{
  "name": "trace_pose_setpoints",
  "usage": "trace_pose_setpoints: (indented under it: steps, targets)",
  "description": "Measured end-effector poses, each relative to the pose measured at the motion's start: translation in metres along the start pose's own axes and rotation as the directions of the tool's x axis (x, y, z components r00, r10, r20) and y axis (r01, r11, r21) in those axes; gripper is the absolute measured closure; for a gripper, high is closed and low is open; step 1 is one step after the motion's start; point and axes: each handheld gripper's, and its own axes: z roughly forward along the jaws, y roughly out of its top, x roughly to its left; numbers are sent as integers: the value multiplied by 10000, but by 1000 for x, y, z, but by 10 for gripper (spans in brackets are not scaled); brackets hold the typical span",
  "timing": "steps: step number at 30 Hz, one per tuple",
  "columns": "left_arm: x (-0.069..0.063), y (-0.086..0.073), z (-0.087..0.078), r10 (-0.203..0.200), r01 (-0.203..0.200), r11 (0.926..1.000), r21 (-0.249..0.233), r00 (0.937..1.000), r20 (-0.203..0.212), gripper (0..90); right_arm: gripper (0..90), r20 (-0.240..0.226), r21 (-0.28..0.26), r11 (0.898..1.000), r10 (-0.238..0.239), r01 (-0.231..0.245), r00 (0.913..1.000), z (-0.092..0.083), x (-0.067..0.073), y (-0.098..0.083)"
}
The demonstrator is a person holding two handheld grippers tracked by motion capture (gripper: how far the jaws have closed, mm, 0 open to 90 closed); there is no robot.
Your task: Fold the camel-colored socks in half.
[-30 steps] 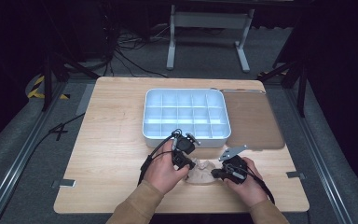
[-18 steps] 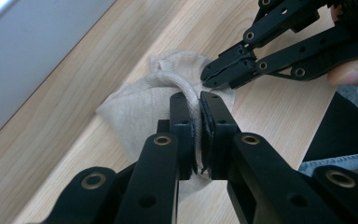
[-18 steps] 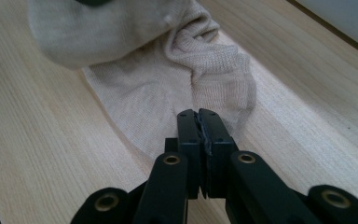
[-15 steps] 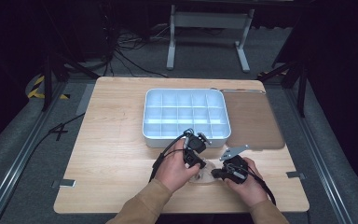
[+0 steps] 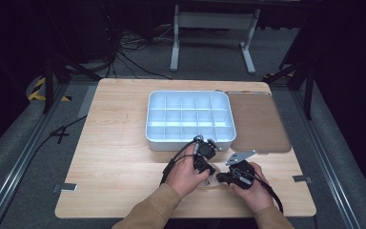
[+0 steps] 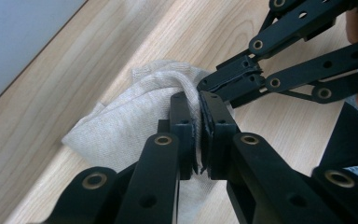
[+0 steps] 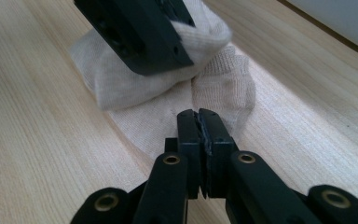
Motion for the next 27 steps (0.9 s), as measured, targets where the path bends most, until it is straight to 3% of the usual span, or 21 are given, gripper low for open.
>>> trace_pose_setpoints:
  steps: [4, 6, 8, 12, 16, 19, 22, 27]
  targets:
    - [0, -1, 1, 135, -135, 9999, -32, 9999, -73, 841, 880, -16, 13, 10000, 26, -26, 10000, 0, 0, 0]
    - [1, -4, -3, 206, -197, 9989, -427, 9996, 210, 789, 845, -1, -3, 10000, -43, 43, 10000, 0, 0, 0]
    - [2, -6, -10, 357, -318, 9958, -859, 9984, 434, 680, 759, 186, 27, 10000, -76, 76, 9998, -5, 2, 0]
    - [4, -13, -34, 367, -261, 9858, -1661, 9975, 612, 619, 745, 281, -595, 9981, 156, -139, 9995, -27, 3, -2]
    - [8, -21, -52, 297, -248, 9822, -1863, 9993, 239, 638, 760, 449, -912, 9955, 289, -247, 9986, -46, 4, 1]
    - [12, -30, -64, 45, -97, 9822, -1878, 9996, -281, 665, 786, 388, -986, 9951, -35, 73, 9992, -51, 13, 13]
    - [17, -39, -70, -136, 7, 9847, -1740, 9973, -728, 685, 823, 142, -1081, 9929, -489, 501, 9987, -49, 25, 29]
    - [26, -51, -70, -372, 239, 9898, -1403, 9950, -929, 726, 893, -171, -736, 9919, -1050, 1034, 9943, -33, 39, 49]
